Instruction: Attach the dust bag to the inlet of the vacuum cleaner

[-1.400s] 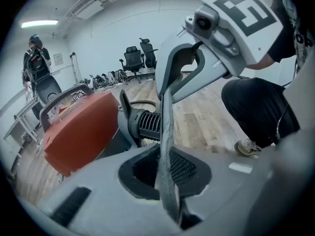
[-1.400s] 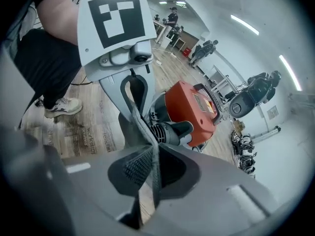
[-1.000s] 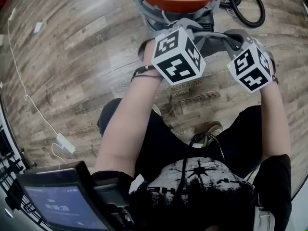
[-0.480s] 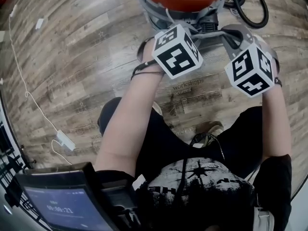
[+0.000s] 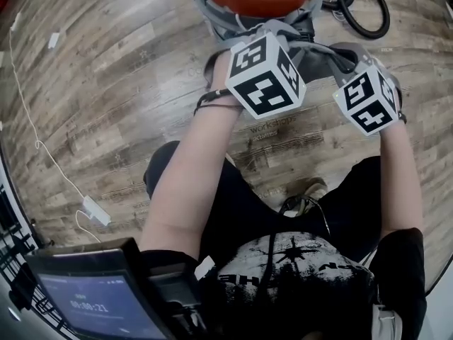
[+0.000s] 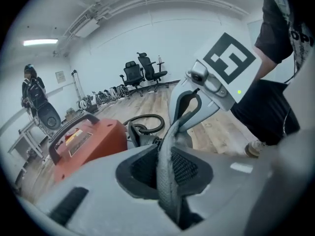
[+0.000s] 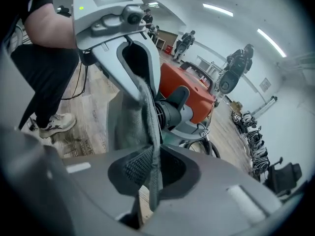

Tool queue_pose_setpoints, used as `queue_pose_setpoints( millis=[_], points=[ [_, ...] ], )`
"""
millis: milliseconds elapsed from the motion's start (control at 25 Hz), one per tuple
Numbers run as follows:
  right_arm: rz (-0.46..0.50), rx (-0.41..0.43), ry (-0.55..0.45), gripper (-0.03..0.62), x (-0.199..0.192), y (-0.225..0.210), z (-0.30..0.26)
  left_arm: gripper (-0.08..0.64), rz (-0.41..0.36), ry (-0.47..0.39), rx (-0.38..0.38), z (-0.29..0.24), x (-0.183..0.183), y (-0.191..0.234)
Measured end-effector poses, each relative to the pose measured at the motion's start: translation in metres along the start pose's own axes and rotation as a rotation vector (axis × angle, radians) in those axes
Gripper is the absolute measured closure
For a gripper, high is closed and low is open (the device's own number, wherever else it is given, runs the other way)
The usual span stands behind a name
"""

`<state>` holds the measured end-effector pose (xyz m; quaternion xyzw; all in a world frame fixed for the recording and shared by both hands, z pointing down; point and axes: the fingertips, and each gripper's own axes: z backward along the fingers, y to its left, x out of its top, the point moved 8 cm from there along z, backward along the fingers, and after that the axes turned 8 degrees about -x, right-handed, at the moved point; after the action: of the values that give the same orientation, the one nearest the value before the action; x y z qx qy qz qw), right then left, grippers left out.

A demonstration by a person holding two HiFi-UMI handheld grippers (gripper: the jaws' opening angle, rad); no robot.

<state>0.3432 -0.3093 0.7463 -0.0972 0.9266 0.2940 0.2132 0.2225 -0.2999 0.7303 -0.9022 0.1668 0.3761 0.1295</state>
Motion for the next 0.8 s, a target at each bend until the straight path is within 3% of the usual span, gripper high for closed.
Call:
queue_pose_setpoints(
  millis=[240, 440, 560, 800],
  points=[
    [0.005, -0.026, -0.016, 0.568, 0.014, -0.007, 0.006, 0.512, 0.080, 0.020, -0.044, 0.000, -0.014, 0.003],
    [0.113, -0.074, -0.048, 0.563, 0.042, 0.000, 0.016, 0.526, 0.144, 0.105, -0.093, -0.009, -0.033, -0.001],
    [0.105, -0.086, -0.064, 0.561, 0.036, 0.001, 0.018, 0.525, 0.102, 0.123, -0.080, -0.011, -0.027, -0.004],
    [-0.048, -0.056, -0.069, 0.568, 0.001, 0.008, 0.013, 0.502, -0.018, 0.088, 0.004, -0.005, -0.004, 0.000]
  ],
)
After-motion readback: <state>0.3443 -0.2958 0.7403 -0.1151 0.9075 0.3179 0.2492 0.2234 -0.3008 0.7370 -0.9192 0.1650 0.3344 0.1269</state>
